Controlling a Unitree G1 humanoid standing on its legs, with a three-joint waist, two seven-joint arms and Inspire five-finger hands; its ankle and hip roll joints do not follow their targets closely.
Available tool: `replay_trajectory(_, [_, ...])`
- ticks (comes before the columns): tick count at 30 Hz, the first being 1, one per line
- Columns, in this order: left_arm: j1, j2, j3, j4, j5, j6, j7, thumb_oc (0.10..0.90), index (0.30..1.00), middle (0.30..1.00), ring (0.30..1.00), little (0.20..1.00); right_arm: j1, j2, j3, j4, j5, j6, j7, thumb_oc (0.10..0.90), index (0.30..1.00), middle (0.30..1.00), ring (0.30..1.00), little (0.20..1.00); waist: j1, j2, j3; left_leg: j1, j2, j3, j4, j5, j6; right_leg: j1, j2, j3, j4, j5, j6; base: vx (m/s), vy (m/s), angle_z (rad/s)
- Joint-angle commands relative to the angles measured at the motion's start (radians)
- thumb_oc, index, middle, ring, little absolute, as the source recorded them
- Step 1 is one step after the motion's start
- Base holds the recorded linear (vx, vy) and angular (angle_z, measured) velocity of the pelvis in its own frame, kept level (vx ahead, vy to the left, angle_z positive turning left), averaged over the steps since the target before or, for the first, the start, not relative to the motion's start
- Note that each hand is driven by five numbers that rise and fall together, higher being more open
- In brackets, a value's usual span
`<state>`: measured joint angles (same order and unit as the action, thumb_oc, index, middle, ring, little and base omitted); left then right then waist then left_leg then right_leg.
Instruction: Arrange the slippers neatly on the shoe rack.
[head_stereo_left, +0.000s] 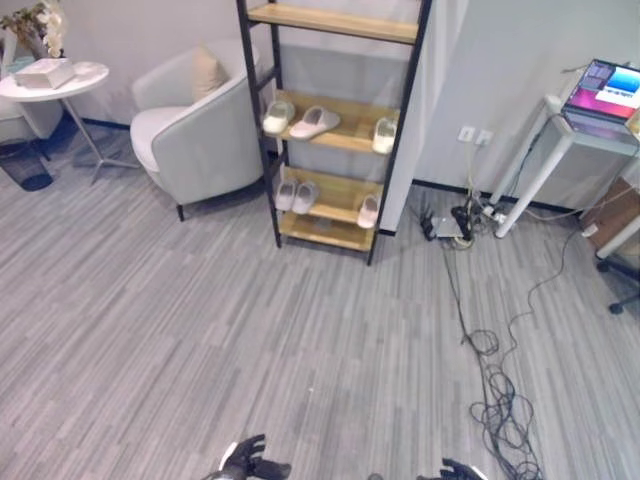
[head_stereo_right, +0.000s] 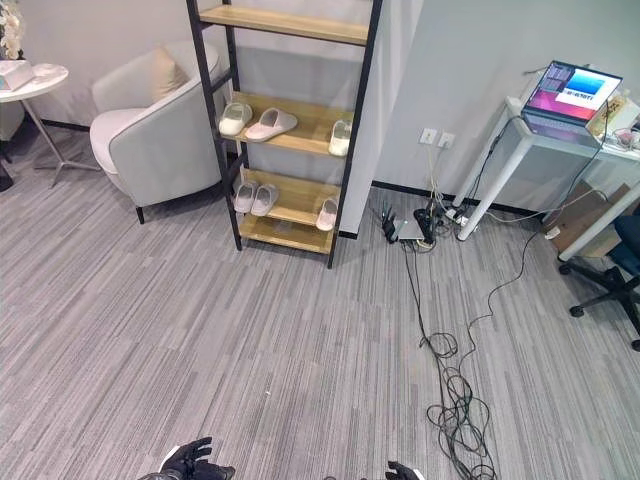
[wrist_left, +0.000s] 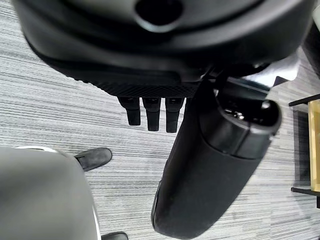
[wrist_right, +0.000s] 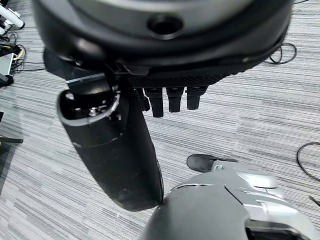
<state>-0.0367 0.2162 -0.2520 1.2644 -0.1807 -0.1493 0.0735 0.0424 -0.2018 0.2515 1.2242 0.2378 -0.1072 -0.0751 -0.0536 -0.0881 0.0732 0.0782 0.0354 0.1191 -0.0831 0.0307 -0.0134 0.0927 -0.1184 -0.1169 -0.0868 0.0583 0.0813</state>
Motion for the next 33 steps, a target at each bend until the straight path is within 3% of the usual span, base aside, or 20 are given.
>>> replay_trajectory(1, [-0.028, -0.041, -0.034, 0.020, 0.055, -0.016, 0.006, 0.800, 0.900, 0.900, 0.900, 0.900, -0.038, -0.058, -0.017, 0.031, -0.009, -0.035, -0.029, 0.800, 0.900, 0.900, 0.900, 0.900, 0.001, 0.056, 0.006, 0.021, 0.045, 0.141, -0.004, -0.036, -0.044, 0.005, 0.043, -0.071, 0.017, -0.062, 0.044, 0.04, -0.028, 0.00])
replay_trajectory(9, [-0.040, -0.046, -0.057, -0.004, 0.046, -0.017, 0.015, 0.800, 0.900, 0.900, 0.900, 0.900, -0.036, -0.080, -0.030, -0.021, 0.001, -0.050, -0.053, 0.800, 0.900, 0.900, 0.900, 0.900, -0.014, 0.065, 0.024, 0.023, 0.062, 0.137, 0.058, -0.056, -0.055, 0.002, 0.058, -0.050, 0.048, -0.092, 0.023, 0.04, -0.057, 0.00])
replay_trajectory(15, [-0.037, -0.052, -0.073, -0.045, 0.013, -0.026, 0.026, 0.800, 0.900, 0.900, 0.900, 0.900, -0.022, -0.102, -0.065, -0.127, 0.026, -0.081, -0.094, 0.800, 0.900, 0.900, 0.900, 0.900, -0.016, 0.054, 0.074, -0.082, 0.111, 0.120, 0.320, -0.084, -0.076, -0.011, 0.066, -0.026, 0.101, -0.120, -0.016, 0.01, -0.071, 0.02])
replay_trajectory(18, [-0.028, -0.058, -0.071, -0.024, 0.012, -0.020, 0.035, 0.800, 0.900, 0.900, 0.900, 0.900, -0.025, -0.113, -0.077, -0.138, 0.036, -0.087, -0.115, 0.800, 0.900, 0.900, 0.900, 0.900, 0.003, 0.050, 0.095, -0.147, 0.096, 0.048, 0.409, -0.064, -0.073, 0.004, 0.076, -0.015, 0.103, -0.132, -0.028, 0.10, -0.048, 0.03])
replay_trajectory(21, [-0.019, -0.058, -0.062, -0.005, 0.007, -0.018, 0.038, 0.800, 0.900, 0.900, 0.900, 0.900, -0.023, -0.115, -0.079, -0.134, 0.046, -0.089, -0.117, 0.800, 0.900, 0.900, 0.900, 0.900, 0.016, 0.041, 0.098, -0.190, 0.072, 0.027, 0.379, -0.085, -0.058, 0.022, 0.076, -0.013, 0.090, -0.141, -0.025, 0.16, 0.001, -0.09])
replay_trajectory(23, [-0.009, -0.051, -0.044, 0.016, 0.000, -0.015, 0.037, 0.800, 0.900, 0.900, 0.900, 0.900, -0.033, -0.114, -0.068, -0.114, 0.056, -0.081, -0.109, 0.800, 0.900, 0.900, 0.900, 0.900, 0.043, 0.034, 0.103, -0.252, 0.061, 0.021, 0.310, -0.050, -0.054, 0.048, 0.085, 0.000, 0.072, -0.156, -0.020, 0.25, 0.058, 0.00])
replay_trajectory(25, [-0.007, -0.044, -0.038, 0.017, -0.019, -0.020, 0.047, 0.800, 0.900, 0.900, 0.900, 0.900, -0.049, -0.107, -0.052, -0.096, 0.077, -0.075, -0.107, 0.800, 0.900, 0.900, 0.900, 0.900, 0.080, 0.035, 0.118, -0.327, 0.055, 0.000, 0.256, 0.027, -0.069, 0.084, 0.104, 0.036, 0.064, -0.182, -0.024, 0.28, 0.066, 0.01])
replay_trajectory(30, [0.013, -0.042, -0.011, 0.038, -0.015, -0.018, 0.047, 0.800, 0.900, 0.900, 0.900, 0.900, -0.041, -0.091, -0.049, -0.074, 0.070, -0.072, -0.096, 0.800, 0.900, 0.900, 0.900, 0.900, 0.095, 0.031, 0.087, -0.296, 0.037, 0.026, 0.219, 0.015, -0.044, 0.110, 0.098, 0.050, 0.082, -0.215, -0.013, 0.24, 0.124, -0.37])
replay_trajectory(32, [0.012, -0.038, -0.002, 0.037, -0.016, -0.019, 0.046, 0.800, 0.900, 0.900, 0.900, 0.900, -0.054, -0.081, -0.052, -0.054, 0.068, -0.061, -0.082, 0.800, 0.900, 0.900, 0.900, 0.900, 0.105, 0.027, 0.073, -0.263, 0.013, 0.057, 0.213, -0.019, -0.013, 0.063, 0.060, 0.036, 0.224, -0.198, 0.033, 0.23, 0.157, -0.38])
replay_trajectory(33, [0.012, -0.038, -0.002, 0.037, -0.016, -0.019, 0.046, 0.800, 0.900, 0.900, 0.900, 0.900, -0.055, -0.081, -0.052, -0.054, 0.068, -0.061, -0.082, 0.800, 0.900, 0.900, 0.900, 0.900, 0.107, 0.025, 0.073, -0.263, 0.011, 0.059, 0.213, -0.020, -0.012, 0.060, 0.058, 0.038, 0.230, -0.202, 0.034, 0.23, 0.156, -0.39])
